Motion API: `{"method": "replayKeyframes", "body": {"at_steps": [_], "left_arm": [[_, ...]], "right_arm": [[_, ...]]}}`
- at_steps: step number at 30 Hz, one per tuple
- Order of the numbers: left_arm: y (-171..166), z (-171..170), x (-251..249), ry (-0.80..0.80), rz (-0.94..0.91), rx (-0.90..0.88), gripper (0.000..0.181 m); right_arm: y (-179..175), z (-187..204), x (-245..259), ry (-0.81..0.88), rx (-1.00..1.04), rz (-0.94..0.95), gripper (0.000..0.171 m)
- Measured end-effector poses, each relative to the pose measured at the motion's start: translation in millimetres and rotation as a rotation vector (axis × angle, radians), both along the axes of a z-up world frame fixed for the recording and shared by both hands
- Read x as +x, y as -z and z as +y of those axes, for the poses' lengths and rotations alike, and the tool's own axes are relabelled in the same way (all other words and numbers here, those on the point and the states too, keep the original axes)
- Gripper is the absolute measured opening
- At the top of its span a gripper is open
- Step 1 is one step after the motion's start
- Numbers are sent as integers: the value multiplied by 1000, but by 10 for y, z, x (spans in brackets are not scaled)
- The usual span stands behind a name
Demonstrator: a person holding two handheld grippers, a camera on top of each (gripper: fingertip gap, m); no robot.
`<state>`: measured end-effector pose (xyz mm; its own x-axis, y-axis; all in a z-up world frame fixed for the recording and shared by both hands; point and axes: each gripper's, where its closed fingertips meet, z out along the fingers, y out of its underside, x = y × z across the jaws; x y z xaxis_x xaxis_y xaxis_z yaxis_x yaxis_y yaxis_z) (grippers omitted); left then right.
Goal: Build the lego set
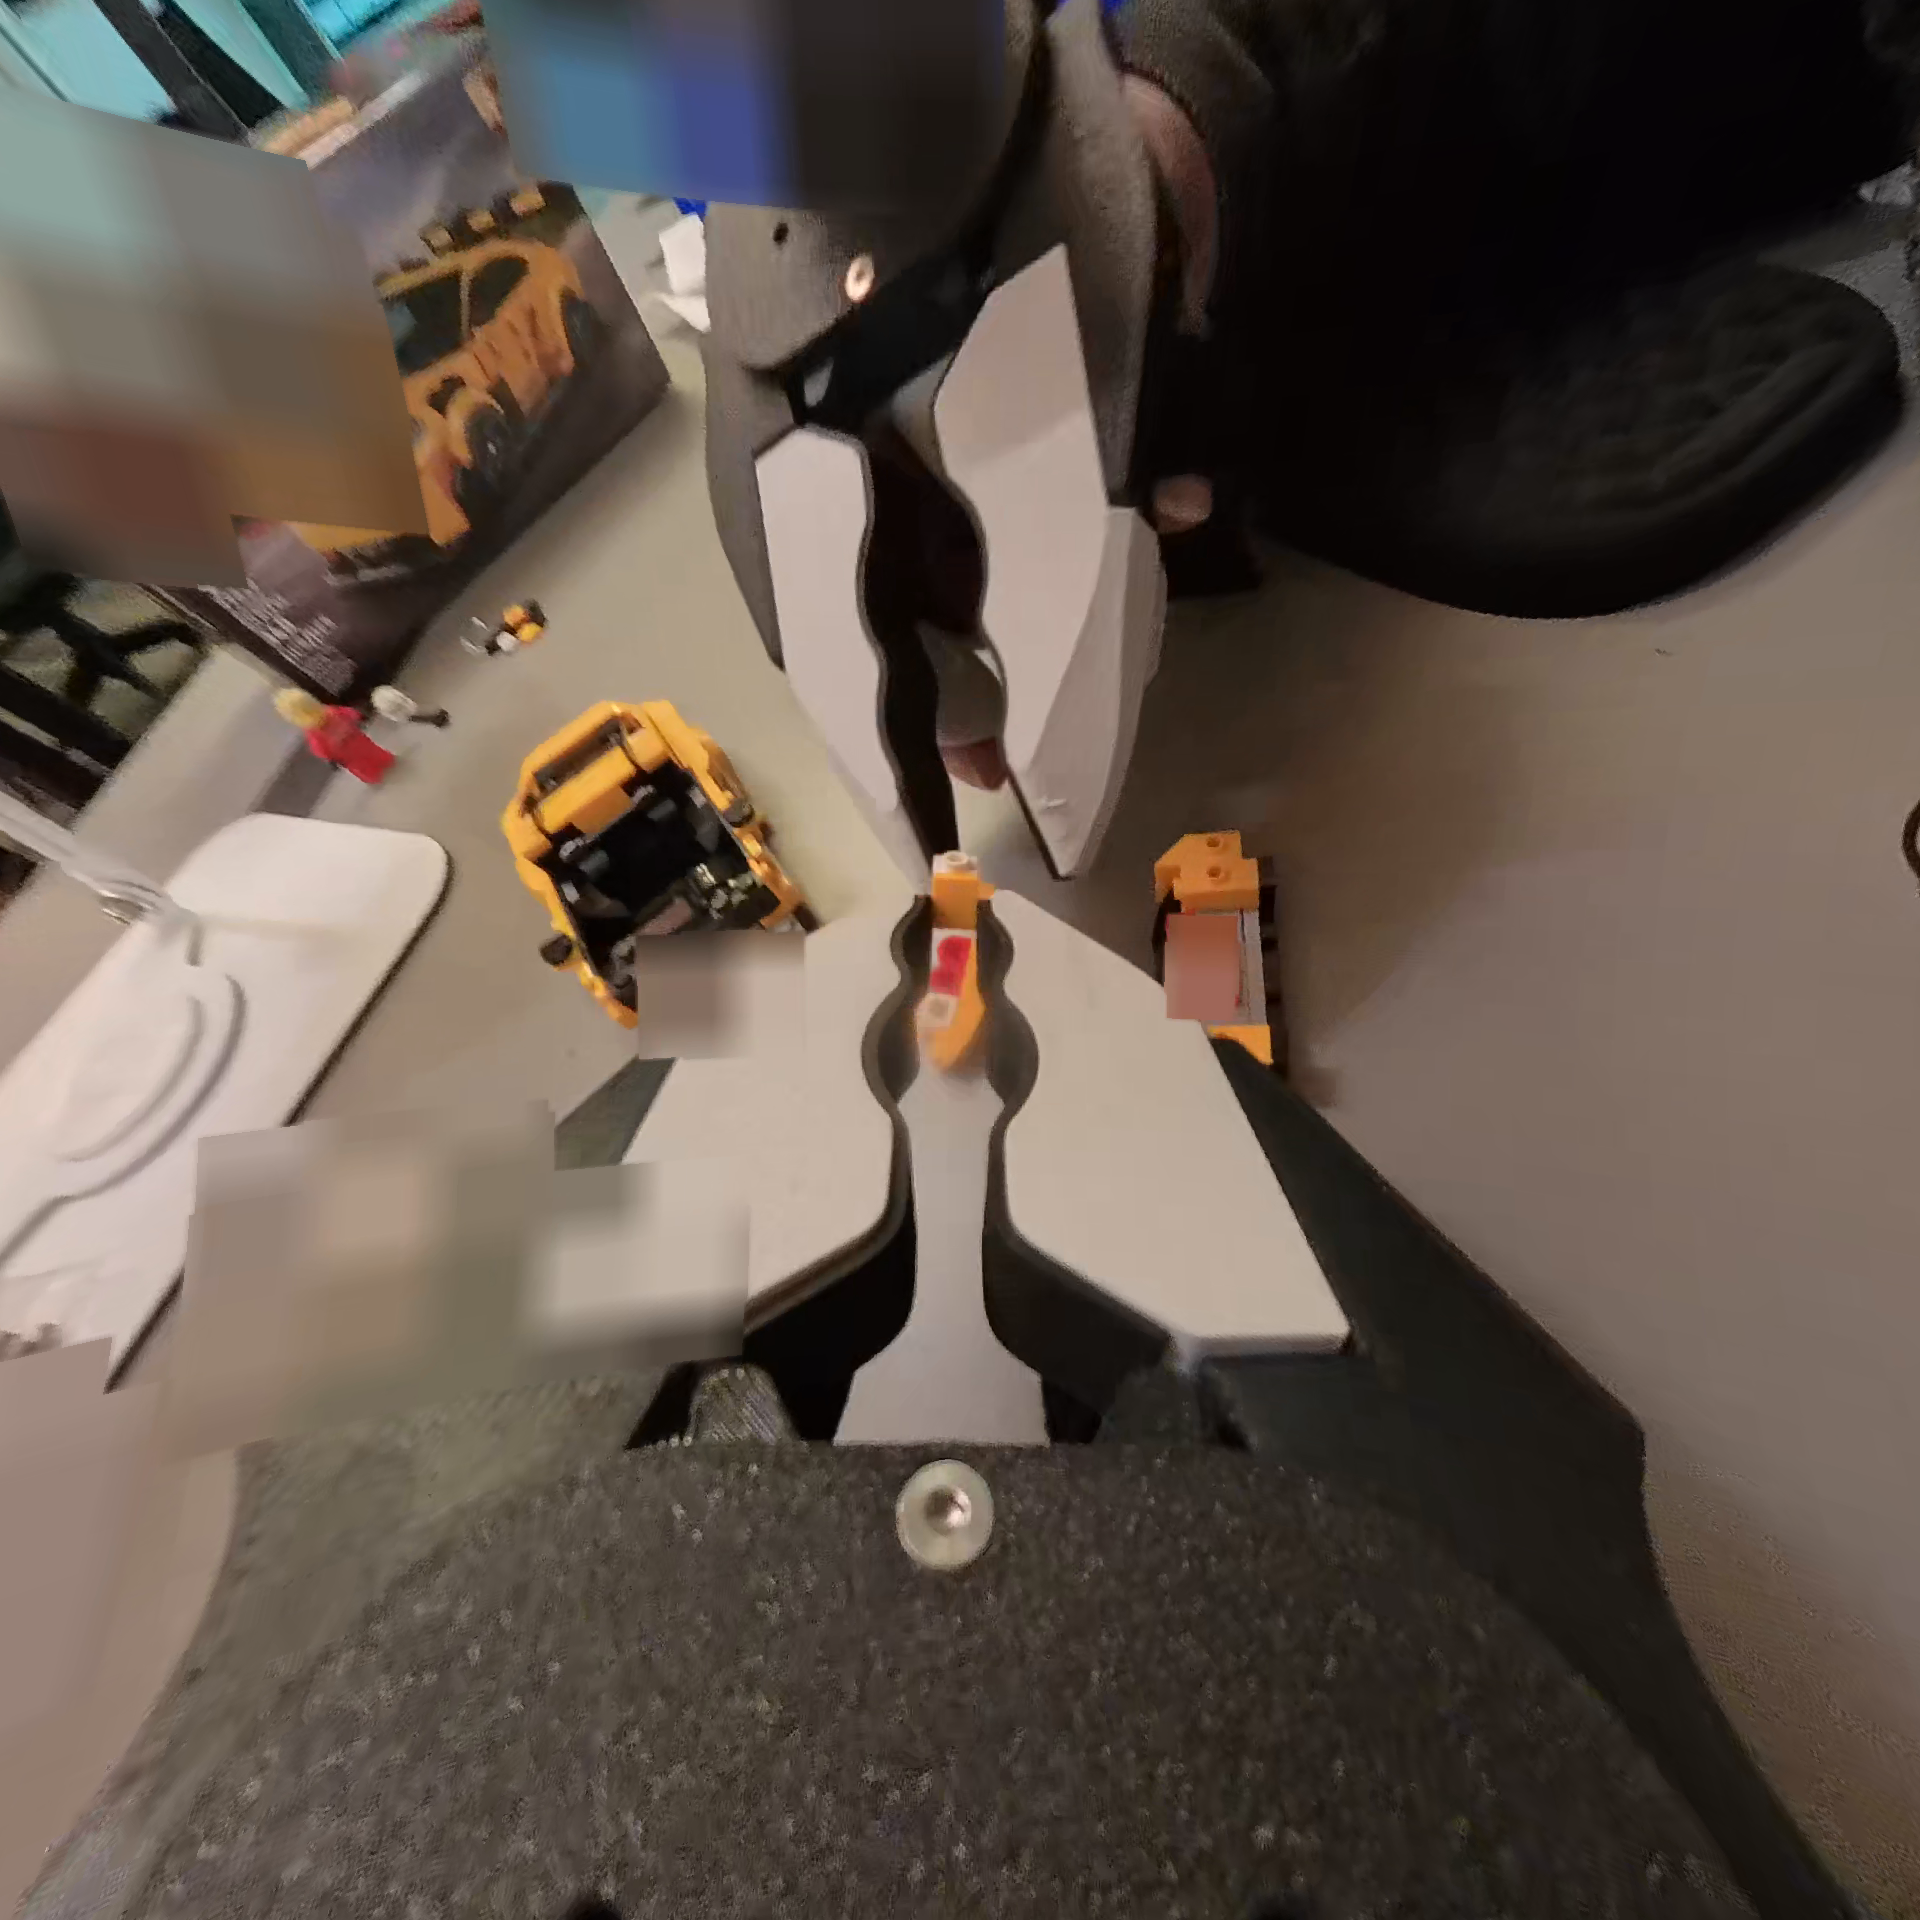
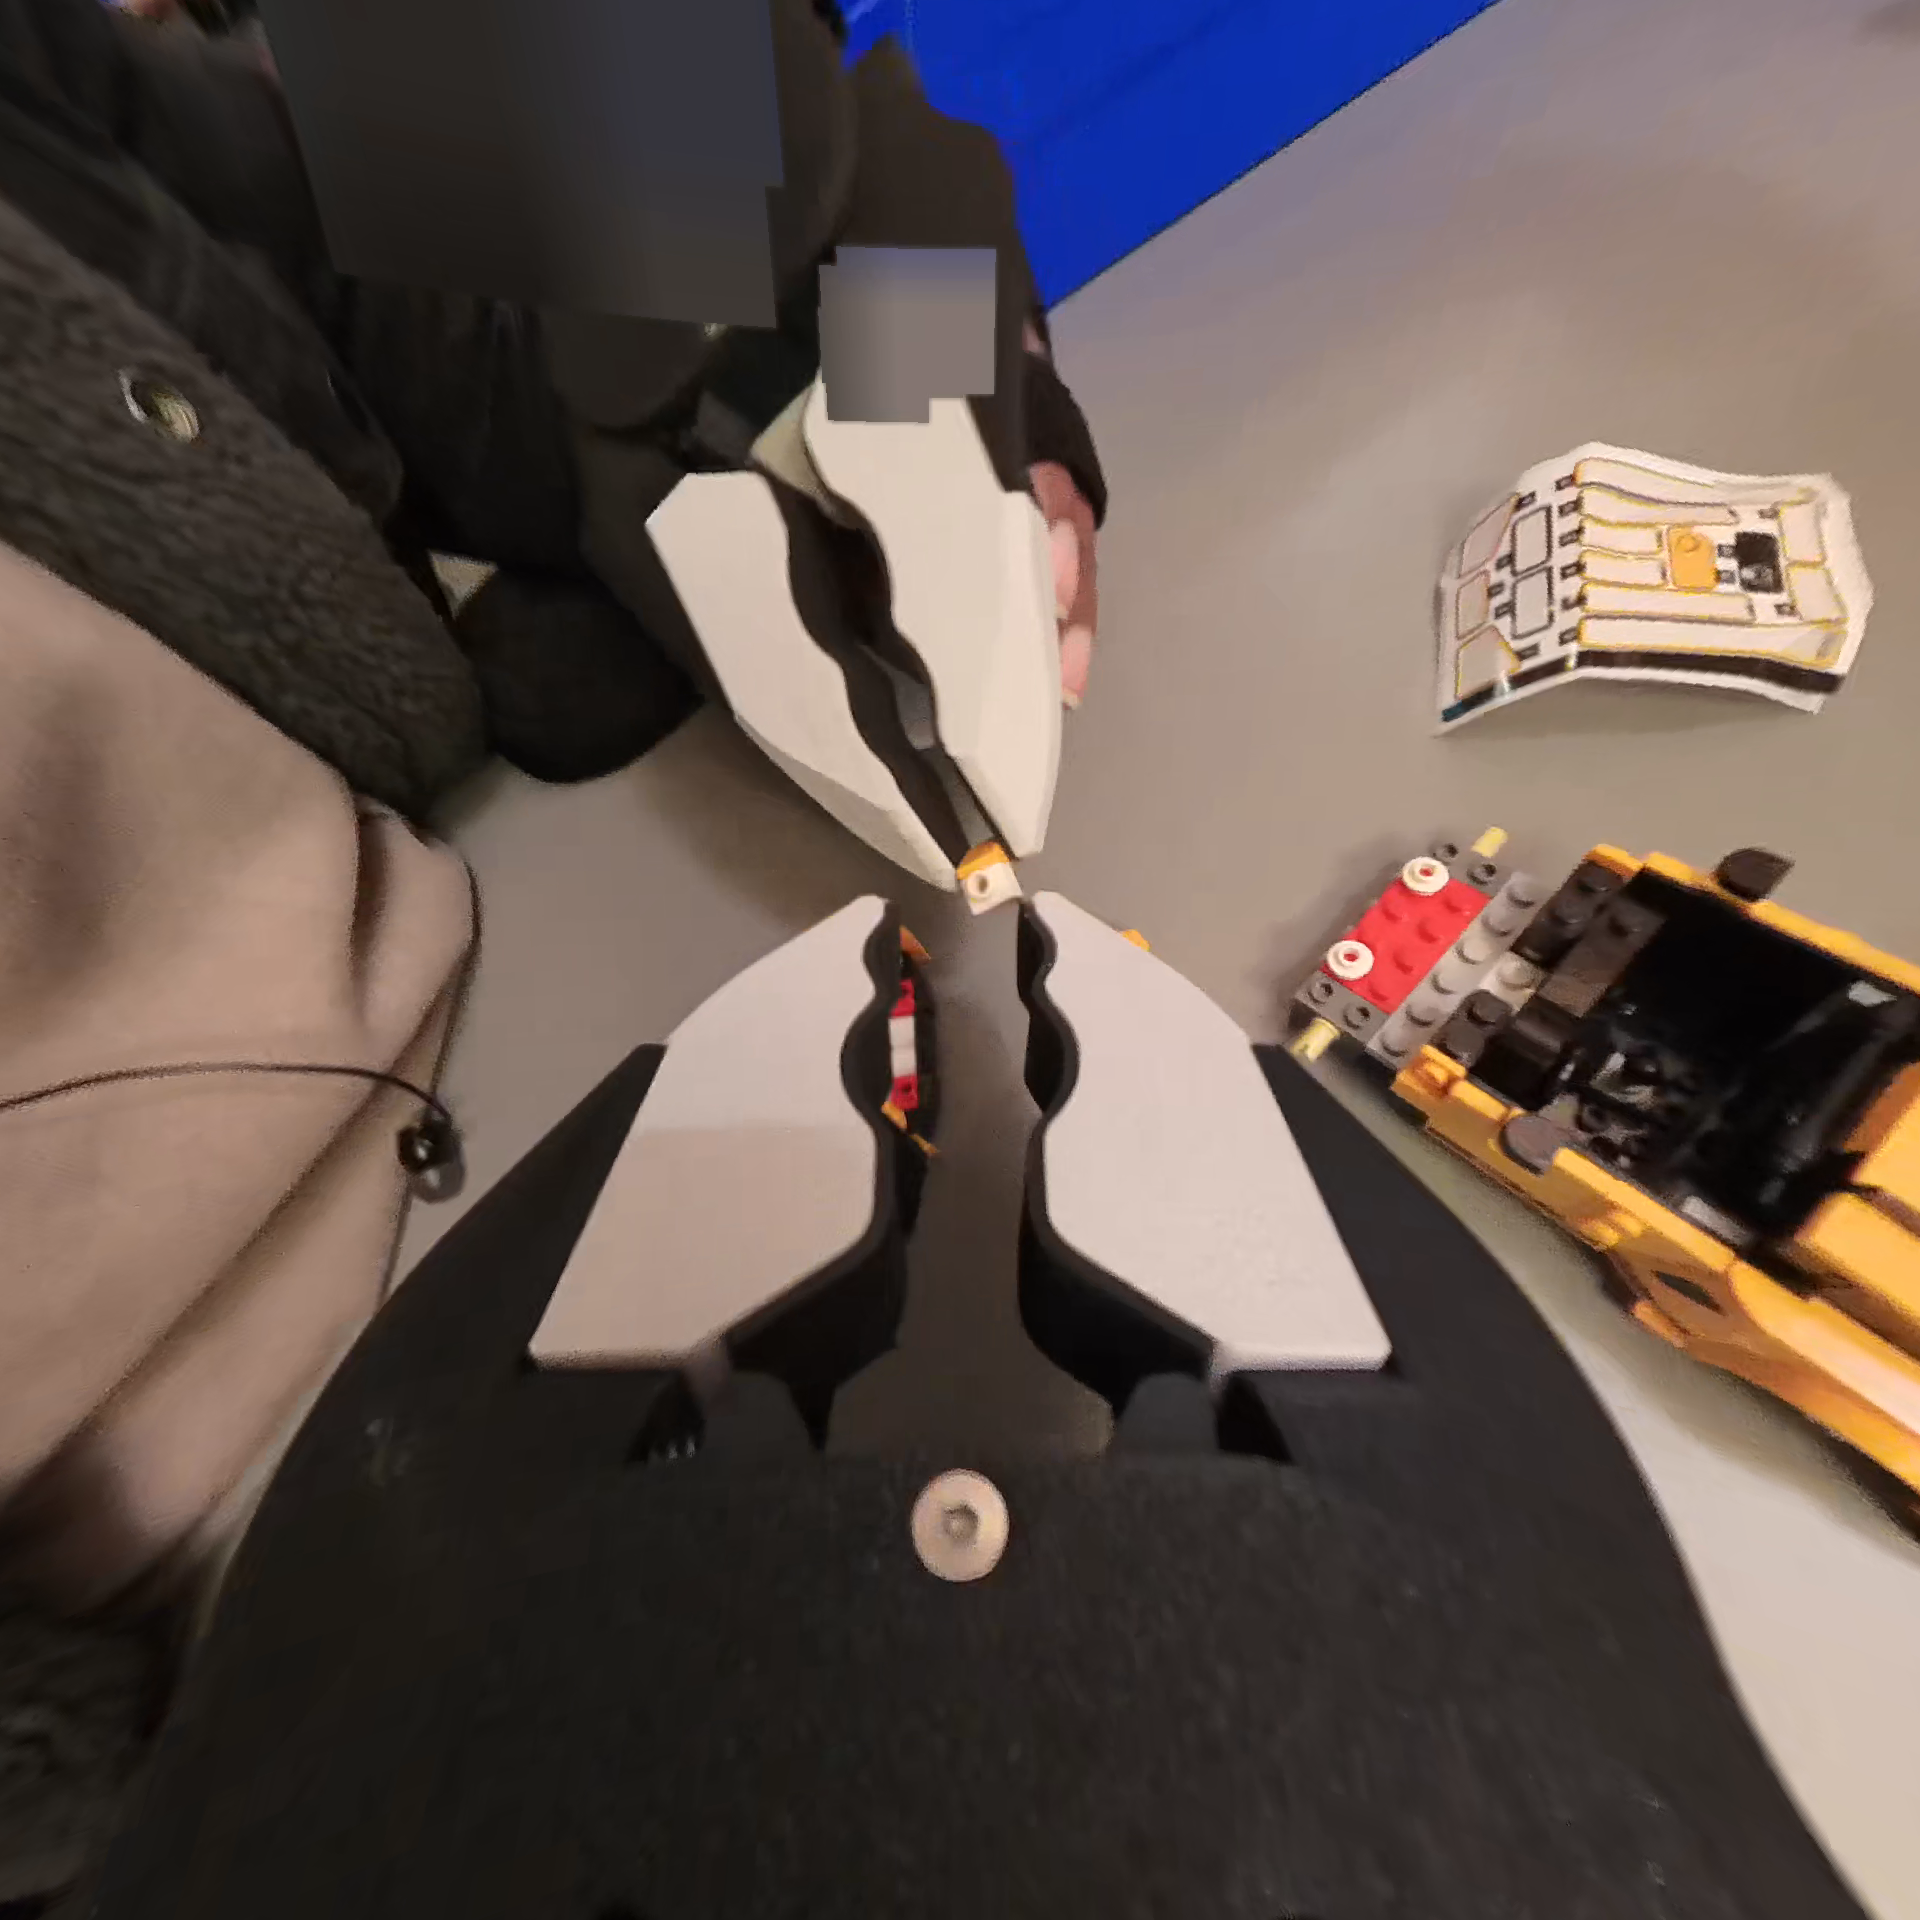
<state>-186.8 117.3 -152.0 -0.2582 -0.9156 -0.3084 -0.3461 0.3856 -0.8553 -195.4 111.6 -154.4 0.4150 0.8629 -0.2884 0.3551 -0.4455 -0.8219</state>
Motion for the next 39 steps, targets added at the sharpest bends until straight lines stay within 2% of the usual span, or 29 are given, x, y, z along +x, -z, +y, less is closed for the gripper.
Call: {"method": "replayKeyframes", "body": {"at_steps": [5, 10, 14, 19, 25, 34, 37, 39], "left_arm": [[-105, -42, 13, 11, -70, 95, 8], [-64, -31, 15, 11, -56, 76, 8], [-14, -1, -25, 24, -8, -143, 12], [-88, -76, -54, 70, 57, -634, 19], [-224, -160, -47, 123, 62, -928, 18], [-171, -174, -44, 113, 118, -1047, 10], [-163, -178, -52, 122, 111, -989, 10], [-159, -195, -73, 149, 99, -902, 9]], "right_arm": [[-106, -1, -14, 10, -71, 114, 14], [-88, 20, 8, 5, 32, 52, 9], [-57, 34, 38, -16, 214, -57, 9], [-147, 80, 77, -36, 563, -157, 9], [-214, 26, 22, -89, 790, -230, 9], [-140, 7, -13, -135, 914, -354, 9], [-136, 4, -18, -130, 884, -330, 9], [-126, -24, -29, -129, 791, -270, 9]]}}
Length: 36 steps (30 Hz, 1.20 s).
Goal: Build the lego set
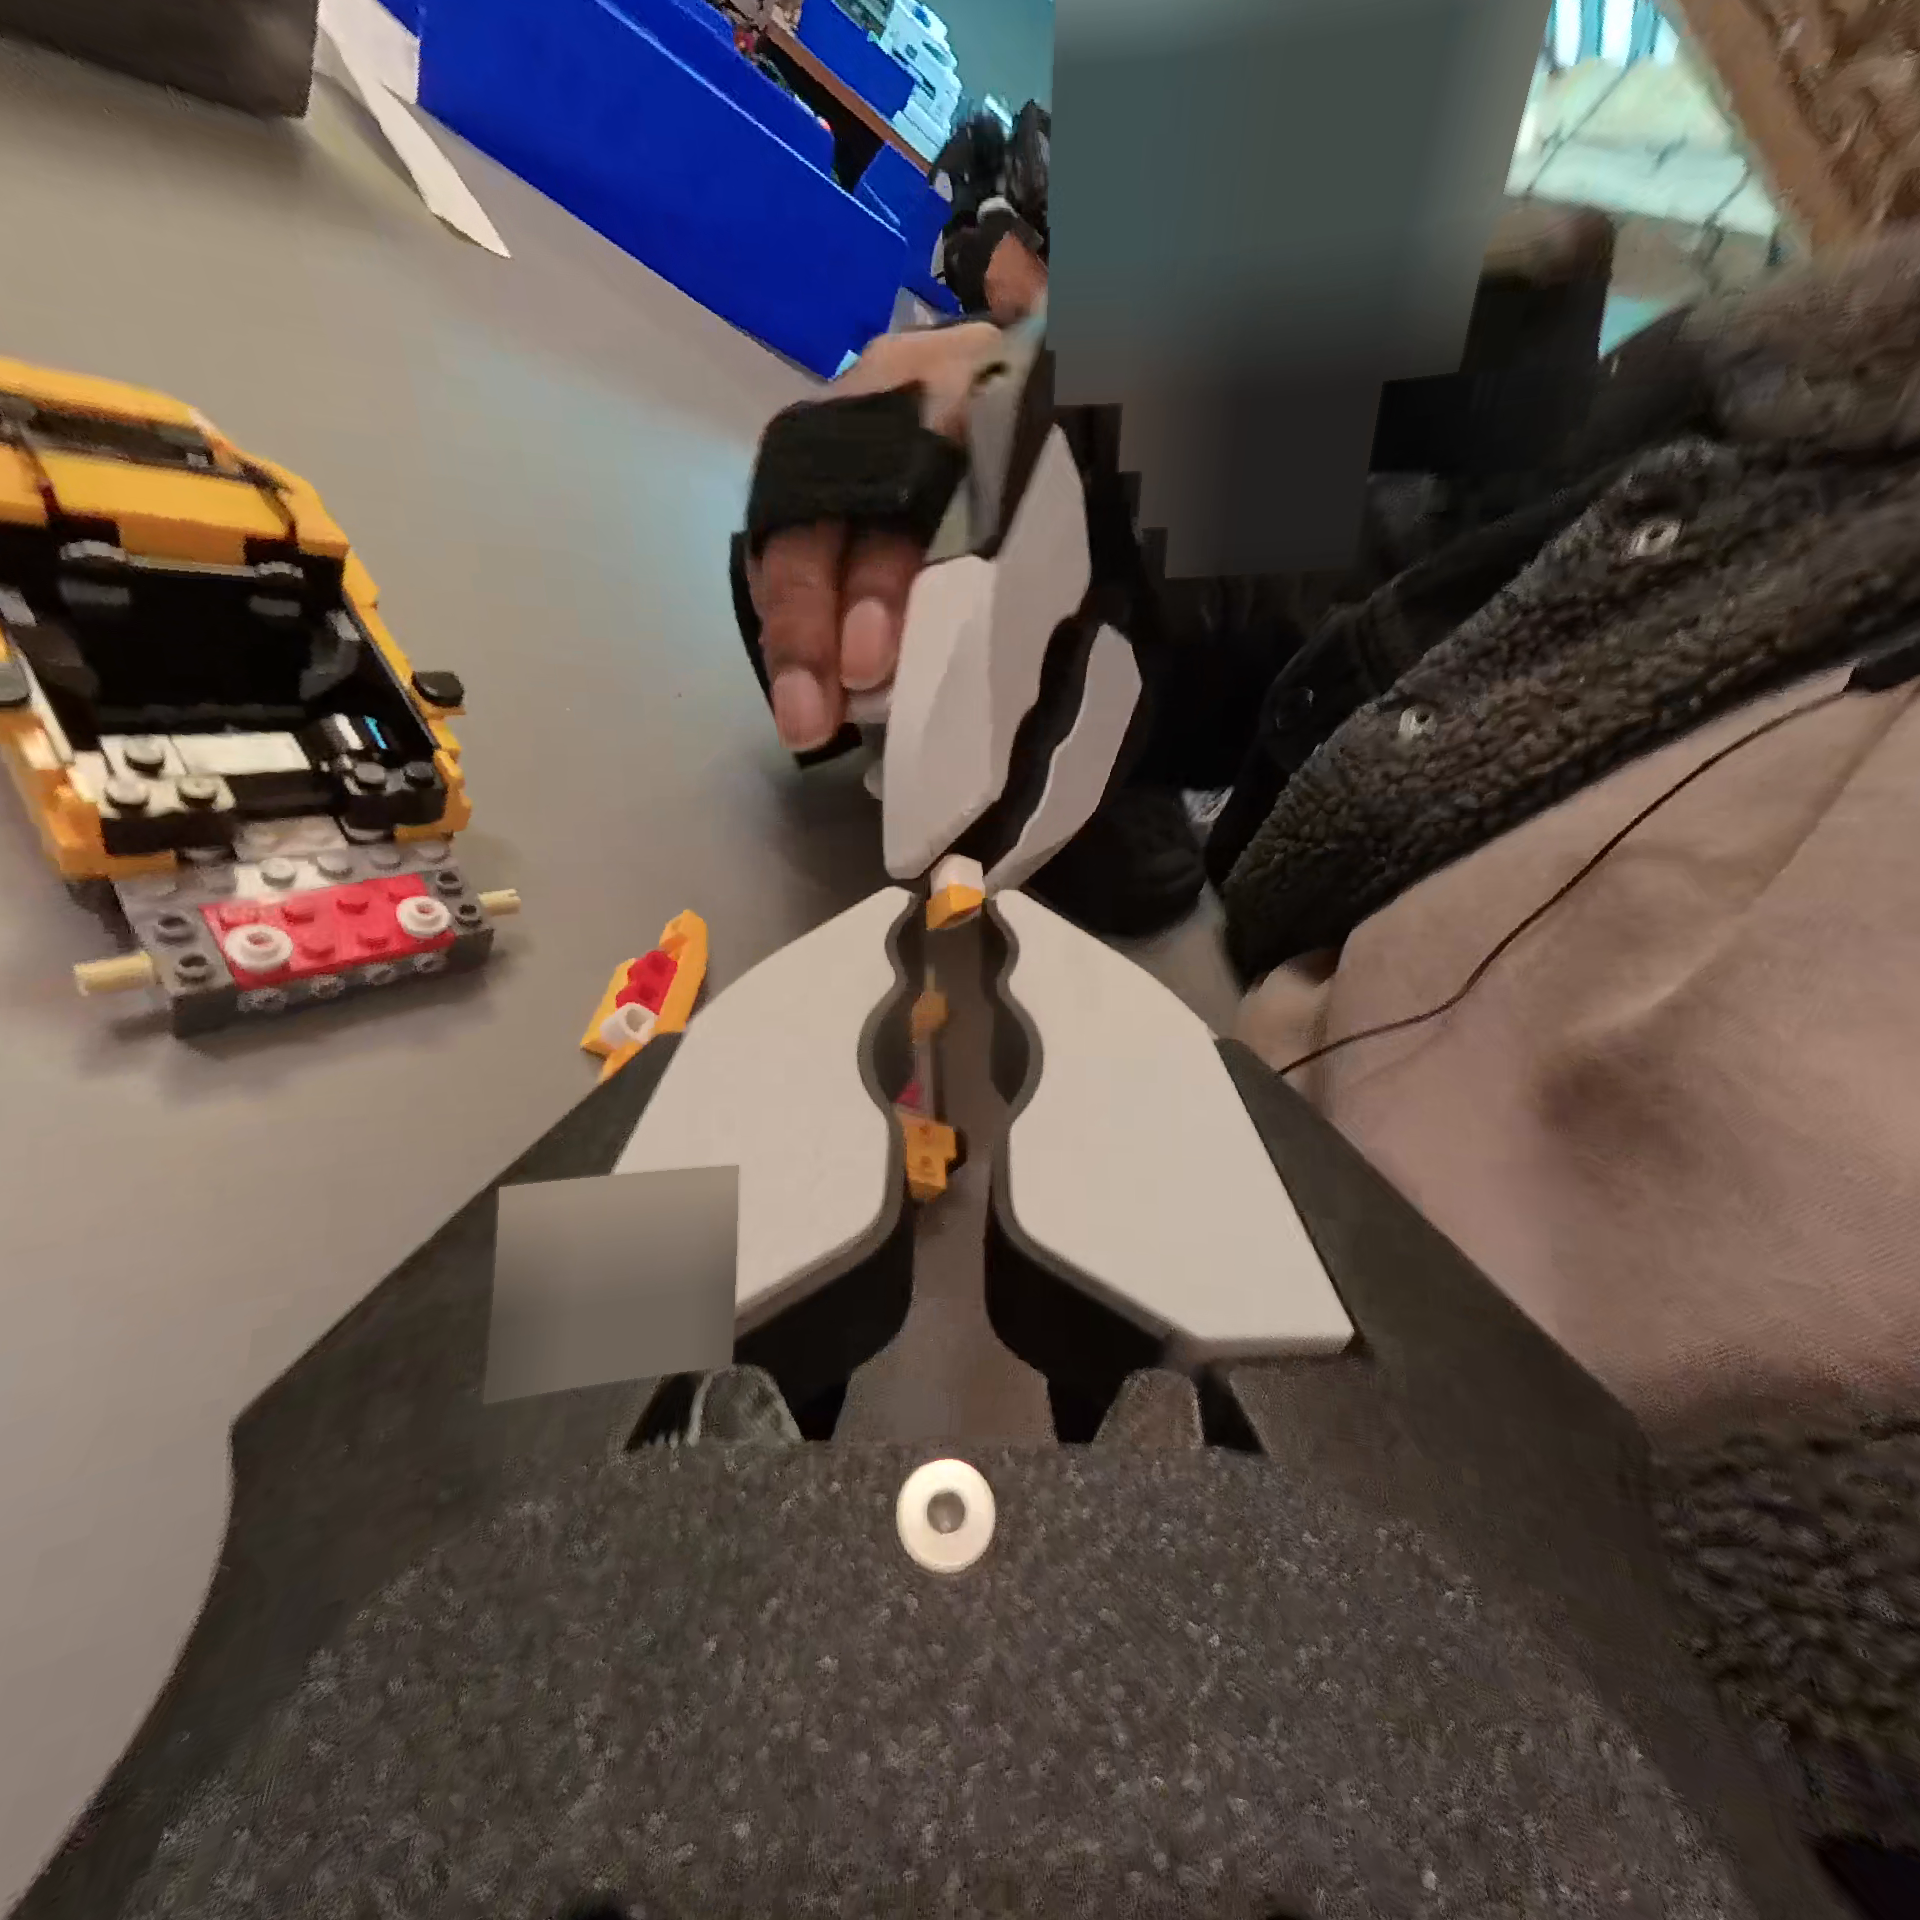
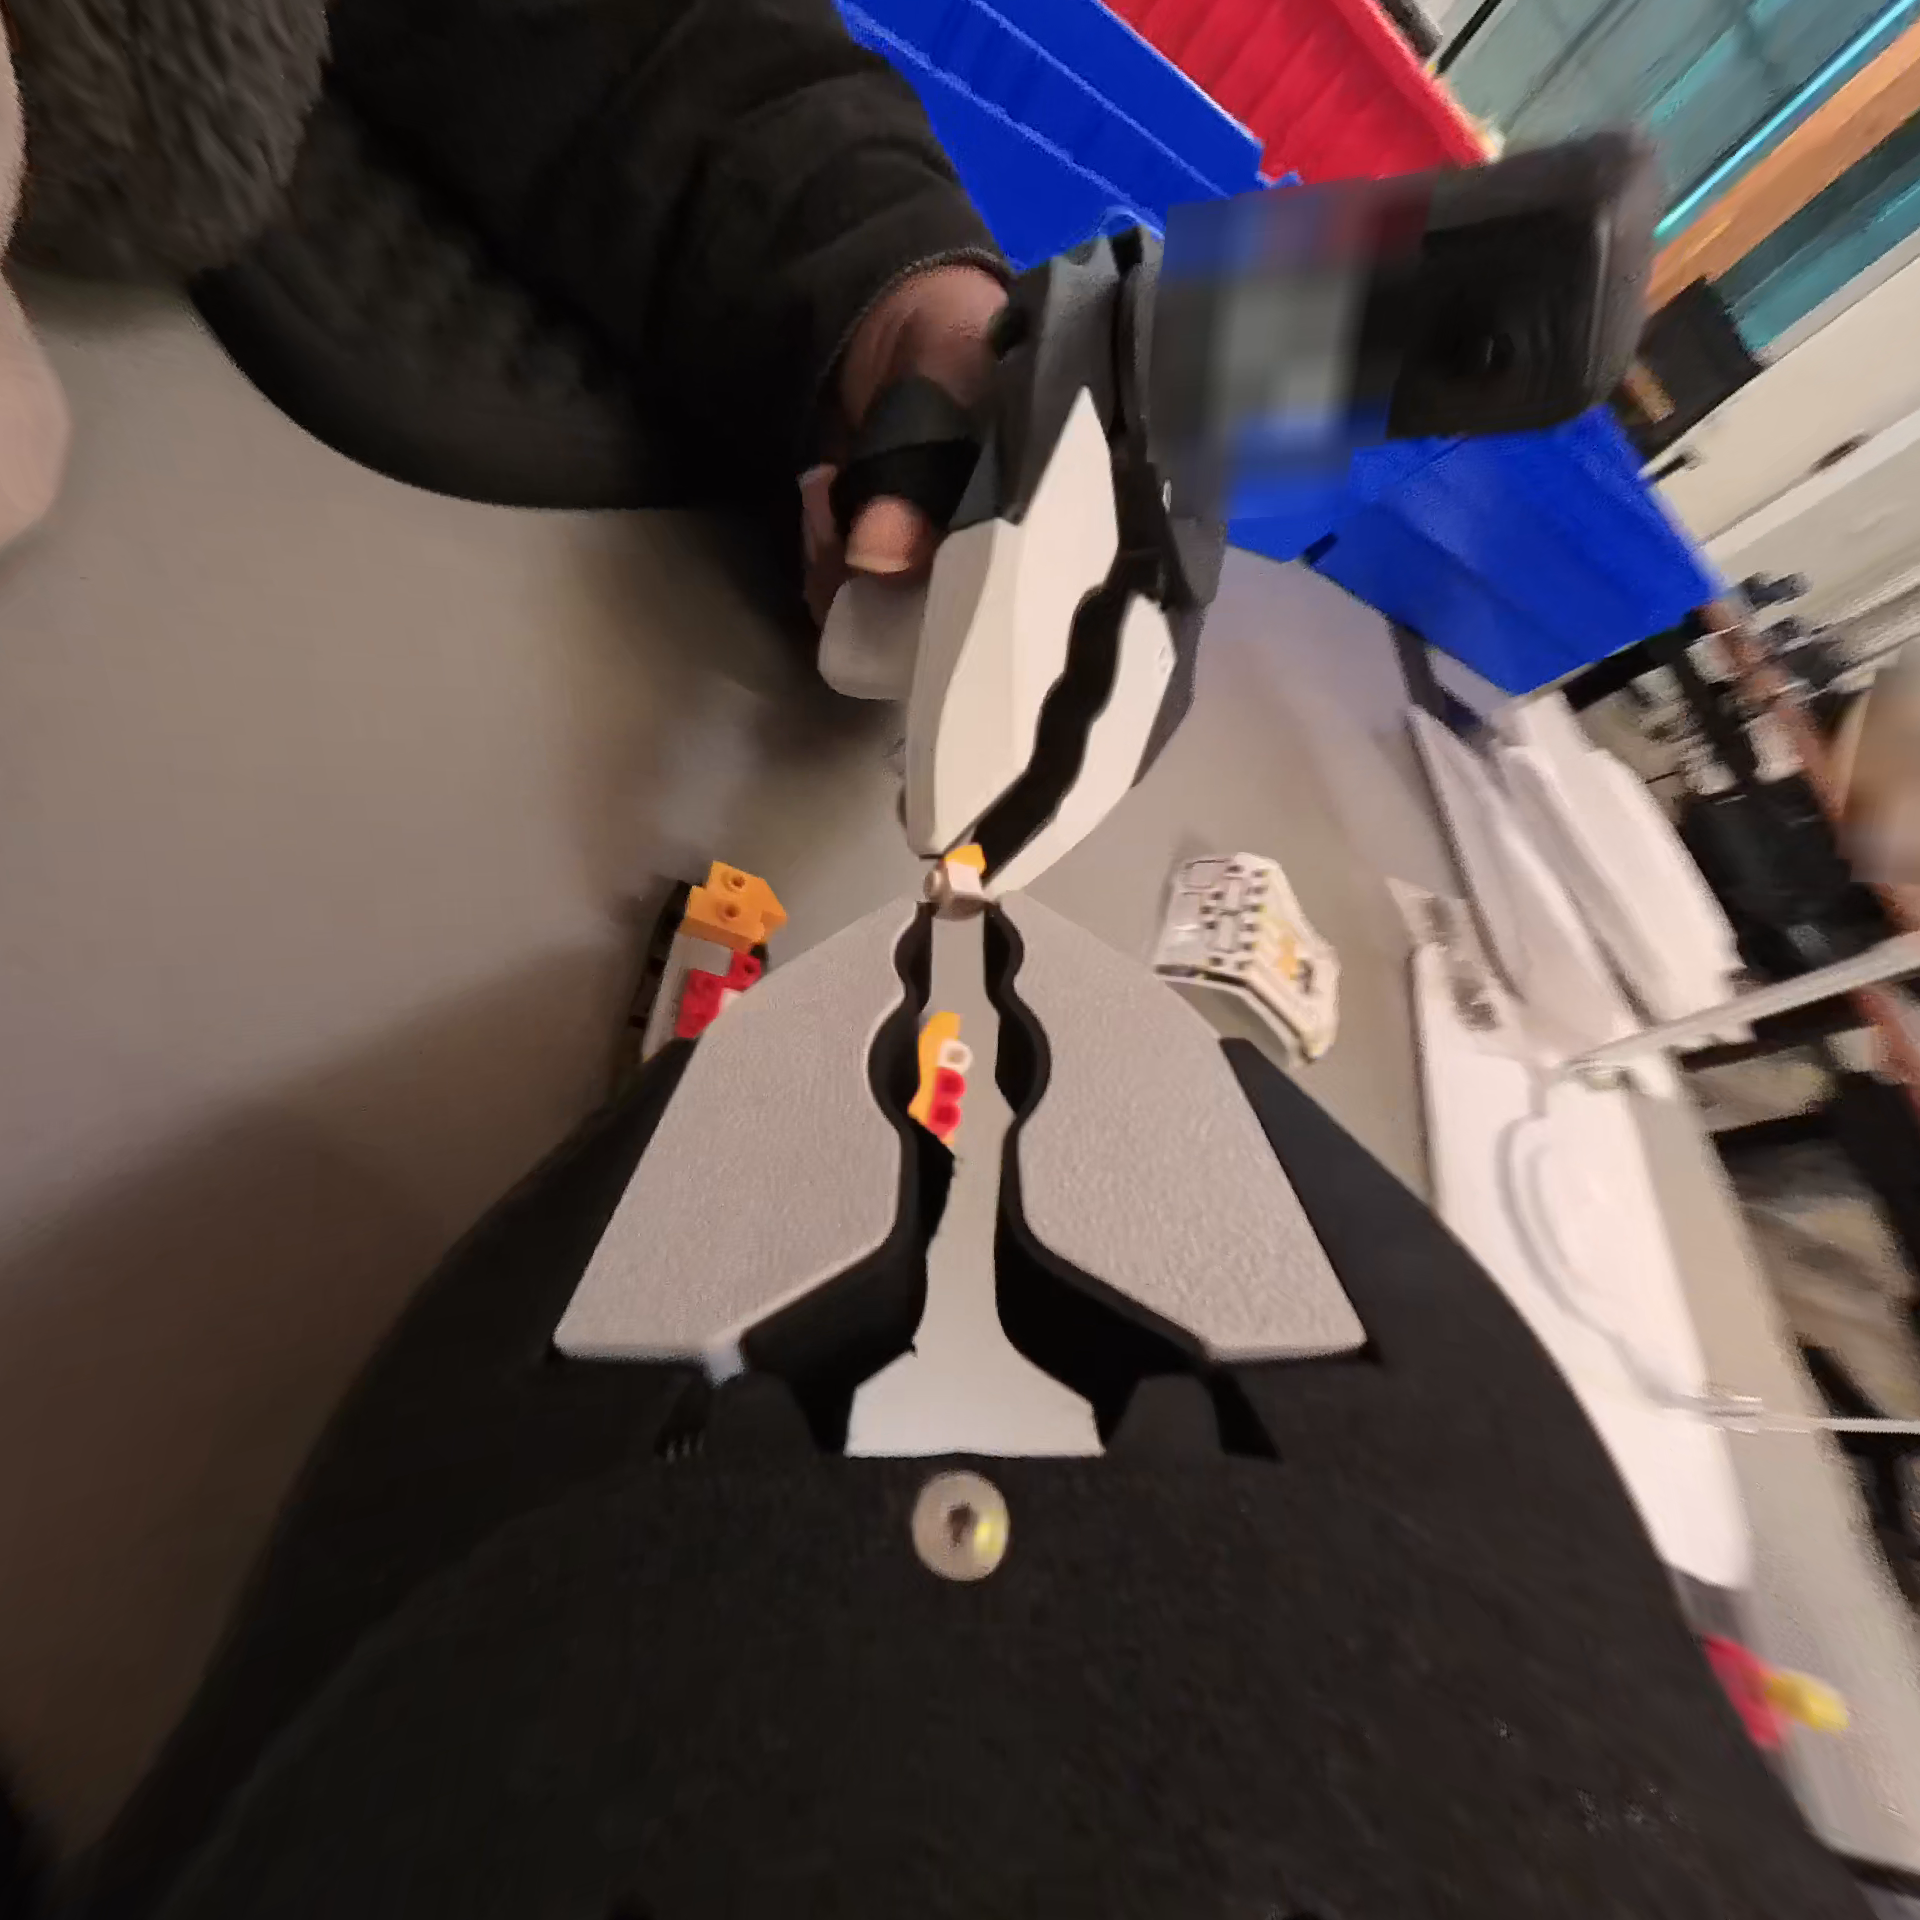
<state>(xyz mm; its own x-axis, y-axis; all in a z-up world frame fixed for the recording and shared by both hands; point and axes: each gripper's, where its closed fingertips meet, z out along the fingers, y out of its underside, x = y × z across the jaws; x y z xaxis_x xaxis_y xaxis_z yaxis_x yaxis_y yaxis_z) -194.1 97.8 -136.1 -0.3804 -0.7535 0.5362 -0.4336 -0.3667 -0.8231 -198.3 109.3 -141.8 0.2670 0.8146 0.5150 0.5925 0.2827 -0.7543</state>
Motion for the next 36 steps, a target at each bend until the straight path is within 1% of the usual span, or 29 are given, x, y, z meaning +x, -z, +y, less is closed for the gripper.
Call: {"method": "replayKeyframes", "body": {"at_steps": [2, 5, 8, 10, 12, 15, 19, 22, 25, 30, 36], "left_arm": [[21, -8, -24, 13, -37, 136, 9], [47, -36, -37, 25, -102, 345, 10], [69, -87, -30, 37, -160, 517, 10], [65, -111, -22, 37, -196, 606, 10], [26, -138, -16, 33, -240, 666, 9], [36, -131, -7, 25, -251, 740, 10], [55, -86, 0, 5, -232, 745, 10], [65, -27, 9, -22, -188, 680, 10], [139, 12, -7, -24, -104, 588, 12], [166, -49, 16, -8, -16, 408, 12], [193, -68, 41, -12, 23, 346, 7]], "right_arm": [[-14, -49, 8, -28, -149, 93, 9], [-17, -117, 49, -72, -428, 224, 12], [-23, -198, 46, -124, -647, 297, 15], [-26, -248, 14, -150, -704, 306, 17], [12, -257, -8, -142, -722, 287, 17], [-2, -243, -31, -127, -722, 294, 9], [19, -192, -21, -81, -670, 271, 8], [20, -139, 1, -33, -605, 254, 8], [17, -141, 13, 6, -547, 236, 8], [74, -152, 52, 86, -474, 194, 8], [122, -147, 40, 112, -408, 138, 8]]}}
